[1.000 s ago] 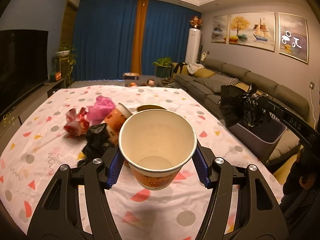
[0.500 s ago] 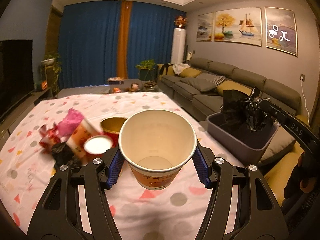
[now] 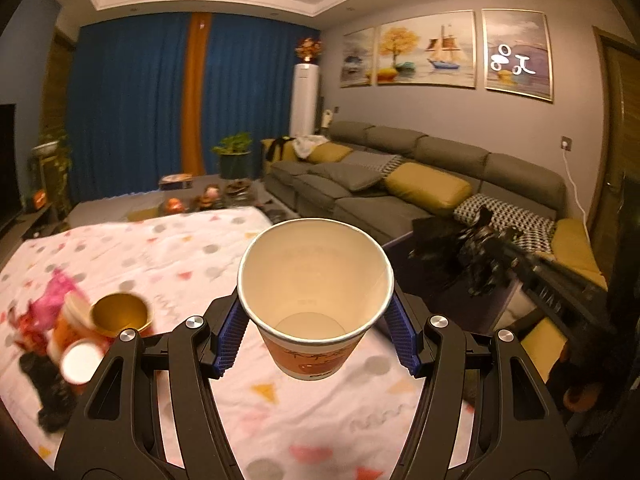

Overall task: Collect trash
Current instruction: 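Carry the white cup and black bag over the grey bin with both tools, then open both tools above the grey bin to drop the cup and bag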

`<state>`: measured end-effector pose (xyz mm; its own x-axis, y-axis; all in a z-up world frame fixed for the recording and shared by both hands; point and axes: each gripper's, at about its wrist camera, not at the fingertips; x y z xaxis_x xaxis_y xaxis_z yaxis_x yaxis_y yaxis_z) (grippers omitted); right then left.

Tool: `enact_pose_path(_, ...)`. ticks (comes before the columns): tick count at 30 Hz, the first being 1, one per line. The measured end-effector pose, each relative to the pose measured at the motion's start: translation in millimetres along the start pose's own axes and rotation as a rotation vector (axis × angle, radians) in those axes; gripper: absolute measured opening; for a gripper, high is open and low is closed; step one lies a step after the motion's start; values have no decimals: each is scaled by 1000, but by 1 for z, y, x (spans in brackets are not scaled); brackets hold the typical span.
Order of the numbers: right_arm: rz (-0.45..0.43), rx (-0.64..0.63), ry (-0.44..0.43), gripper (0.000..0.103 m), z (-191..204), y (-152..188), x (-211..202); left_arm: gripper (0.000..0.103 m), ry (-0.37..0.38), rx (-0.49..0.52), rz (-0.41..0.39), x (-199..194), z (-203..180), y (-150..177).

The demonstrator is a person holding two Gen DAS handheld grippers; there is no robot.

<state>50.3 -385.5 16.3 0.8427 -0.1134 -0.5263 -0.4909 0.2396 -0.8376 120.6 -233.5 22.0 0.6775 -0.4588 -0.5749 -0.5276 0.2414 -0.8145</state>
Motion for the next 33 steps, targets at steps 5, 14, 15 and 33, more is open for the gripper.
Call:
enact_pose_path(5,15,17,5,2,-10,1,9,61,39,27,-1,19,-17,-10)
enact_pose_path(14,38,35,8,2,-21,3,18,61,82,56,24,48,-36,-15)
enact_pose_path(15,39,35,8,2,-21,4,18,61,87,60,28,50,-37,-15)
enact_pose_path(33,79,51,-9,2,-31,7,31,61,110,81,54,83,-51,-20)
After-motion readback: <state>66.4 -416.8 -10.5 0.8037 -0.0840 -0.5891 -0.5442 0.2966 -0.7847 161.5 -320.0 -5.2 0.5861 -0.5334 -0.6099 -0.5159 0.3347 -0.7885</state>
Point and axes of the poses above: each gripper's, at about its wrist camera, not at the fingertips, and x roughly the way its jaws point, z to its left, y to its underside, and after that the axes turned 14 degrees about z, right-handed
